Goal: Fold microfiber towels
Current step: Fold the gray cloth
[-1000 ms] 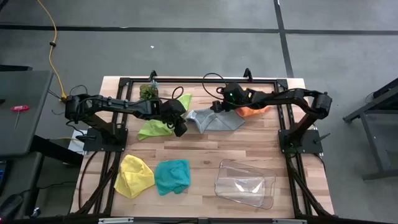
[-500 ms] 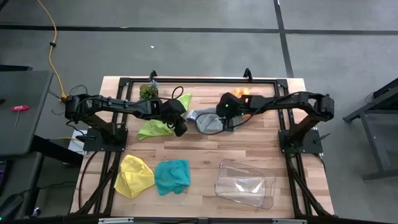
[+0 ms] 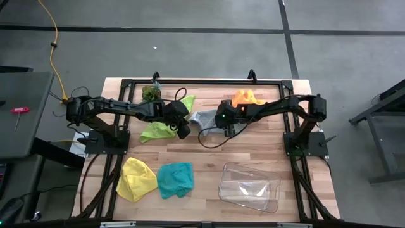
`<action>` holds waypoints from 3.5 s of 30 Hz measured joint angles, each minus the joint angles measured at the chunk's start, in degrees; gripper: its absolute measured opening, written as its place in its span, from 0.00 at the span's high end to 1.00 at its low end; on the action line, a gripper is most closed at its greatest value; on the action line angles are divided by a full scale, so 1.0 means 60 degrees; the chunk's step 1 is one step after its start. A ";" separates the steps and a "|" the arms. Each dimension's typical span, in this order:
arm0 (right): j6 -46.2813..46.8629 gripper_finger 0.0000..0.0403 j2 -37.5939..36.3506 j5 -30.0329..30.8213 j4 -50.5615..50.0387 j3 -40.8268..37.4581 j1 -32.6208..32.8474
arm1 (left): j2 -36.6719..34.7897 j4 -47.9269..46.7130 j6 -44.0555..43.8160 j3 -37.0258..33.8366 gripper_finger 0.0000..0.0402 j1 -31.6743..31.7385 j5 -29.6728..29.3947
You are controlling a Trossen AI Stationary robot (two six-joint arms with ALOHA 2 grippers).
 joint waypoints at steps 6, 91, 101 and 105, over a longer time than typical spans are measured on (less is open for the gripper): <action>0.0012 0.65 0.0002 0.0151 0.0111 0.0000 -0.0046 | 0.0000 0.0002 -0.0010 0.0000 1.00 -0.0003 -0.0001; 0.7083 1.00 -0.8161 -0.2079 -0.3590 0.0382 0.0167 | -0.3034 -0.3654 0.4678 0.3705 1.00 0.0647 0.0240; 0.8072 1.00 -0.7564 -0.1947 -0.4544 0.0044 0.1766 | -0.2276 -0.4180 0.4152 0.2998 1.00 -0.1735 -0.0415; 0.8933 1.00 -0.7193 -0.1935 -0.4442 -0.0319 0.2745 | -0.1645 -0.3837 0.2986 0.2565 1.00 -0.2799 -0.0512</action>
